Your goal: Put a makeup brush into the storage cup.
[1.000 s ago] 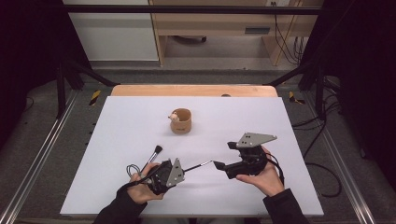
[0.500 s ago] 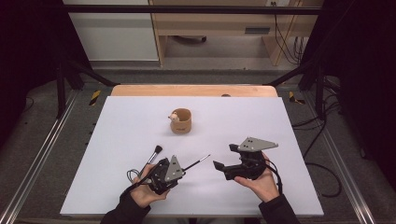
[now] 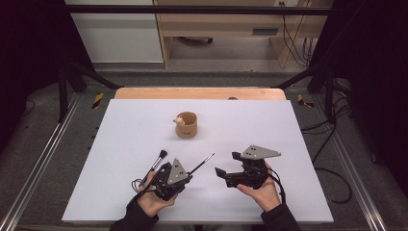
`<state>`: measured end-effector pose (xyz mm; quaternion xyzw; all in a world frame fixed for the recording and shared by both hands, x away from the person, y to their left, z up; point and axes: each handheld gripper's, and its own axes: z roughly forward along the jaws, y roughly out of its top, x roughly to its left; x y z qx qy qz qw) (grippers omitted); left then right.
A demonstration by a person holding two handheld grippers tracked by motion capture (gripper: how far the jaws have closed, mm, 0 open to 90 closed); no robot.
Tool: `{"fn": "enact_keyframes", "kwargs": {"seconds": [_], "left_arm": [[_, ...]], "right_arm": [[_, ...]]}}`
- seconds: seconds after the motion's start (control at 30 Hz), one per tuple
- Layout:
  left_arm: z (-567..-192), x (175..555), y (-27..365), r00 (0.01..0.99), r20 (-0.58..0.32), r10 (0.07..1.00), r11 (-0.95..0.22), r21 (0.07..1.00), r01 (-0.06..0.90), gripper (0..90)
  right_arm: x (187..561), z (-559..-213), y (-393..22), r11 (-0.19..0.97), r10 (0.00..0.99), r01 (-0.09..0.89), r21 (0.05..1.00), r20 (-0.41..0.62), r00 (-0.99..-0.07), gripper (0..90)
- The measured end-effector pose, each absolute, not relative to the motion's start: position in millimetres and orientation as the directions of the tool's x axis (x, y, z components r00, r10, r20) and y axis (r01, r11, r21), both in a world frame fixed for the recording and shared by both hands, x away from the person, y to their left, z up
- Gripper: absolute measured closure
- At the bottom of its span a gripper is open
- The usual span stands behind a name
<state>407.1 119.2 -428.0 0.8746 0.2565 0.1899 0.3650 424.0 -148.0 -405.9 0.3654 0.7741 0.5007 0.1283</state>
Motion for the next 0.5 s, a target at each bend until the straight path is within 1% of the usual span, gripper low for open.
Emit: {"fn": "enact_keyframes", "kwargs": {"seconds": [0.33, 0.5], "left_arm": [[-427.1, 409.2, 119.7, 0.760, 0.092, 0.644, -0.531, 0.769, 0.357, 84.3], [-428.4, 410.2, 117.7, 0.749, 0.093, 0.656, -0.524, 0.771, 0.363, 84.3]], "right_arm": [[424.9, -411.5, -144.7, 0.164, 0.701, 0.447, 0.879, 0.215, -0.680, 18.1], [425.3, -414.1, -140.9, 0.141, 0.702, 0.453, 0.880, 0.234, -0.673, 19.5]]}}
